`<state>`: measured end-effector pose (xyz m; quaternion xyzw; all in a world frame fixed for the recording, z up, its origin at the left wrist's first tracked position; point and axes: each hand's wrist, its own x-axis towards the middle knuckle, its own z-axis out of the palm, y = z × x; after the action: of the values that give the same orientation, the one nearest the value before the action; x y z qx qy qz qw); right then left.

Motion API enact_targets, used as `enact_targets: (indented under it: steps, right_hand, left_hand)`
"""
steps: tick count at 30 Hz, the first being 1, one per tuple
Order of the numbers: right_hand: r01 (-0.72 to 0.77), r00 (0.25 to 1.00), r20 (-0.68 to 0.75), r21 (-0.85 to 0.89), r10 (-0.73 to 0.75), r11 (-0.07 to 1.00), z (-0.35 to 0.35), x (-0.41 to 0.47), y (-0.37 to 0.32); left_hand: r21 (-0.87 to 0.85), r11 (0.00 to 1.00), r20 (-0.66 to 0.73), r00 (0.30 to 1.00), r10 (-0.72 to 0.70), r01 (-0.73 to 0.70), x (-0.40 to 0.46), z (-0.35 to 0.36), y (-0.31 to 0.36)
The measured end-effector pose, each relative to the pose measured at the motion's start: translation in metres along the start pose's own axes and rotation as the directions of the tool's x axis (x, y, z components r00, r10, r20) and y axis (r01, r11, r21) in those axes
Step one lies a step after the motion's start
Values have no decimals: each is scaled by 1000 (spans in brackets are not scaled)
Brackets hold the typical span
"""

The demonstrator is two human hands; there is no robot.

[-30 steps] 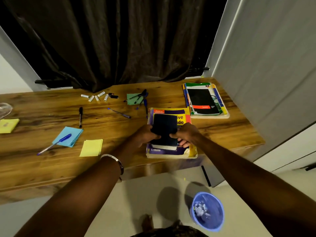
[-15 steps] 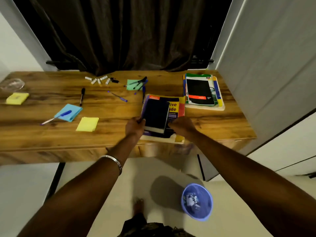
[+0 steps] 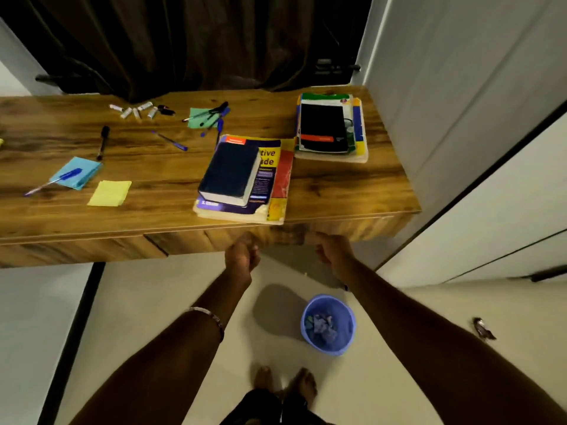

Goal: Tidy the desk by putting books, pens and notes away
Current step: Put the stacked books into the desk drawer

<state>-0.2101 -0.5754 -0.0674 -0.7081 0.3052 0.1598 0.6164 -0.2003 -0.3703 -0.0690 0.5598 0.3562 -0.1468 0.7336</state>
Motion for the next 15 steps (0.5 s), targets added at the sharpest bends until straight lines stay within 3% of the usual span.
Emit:
enact_targets:
  steps: [3,7,11,15]
  right_hand:
    - [-155,982,-48,366,185,918,-4,25,30]
    - [-219,960,8,643,279,734,5,51,47]
    - [-243,958,88,755,274,609,19,81,65]
    - [-238,963,129,817,236,525,30,106,64]
  left_hand:
    - [-144,985,78,994,-82,92,14,13,-18]
    - [-351,909,91,974,-207,226,37,25,-30]
    - [-468,833,68,952,-299,296,63,34,-43]
    - [-575,776,98,963,-250,259,89,44,-49]
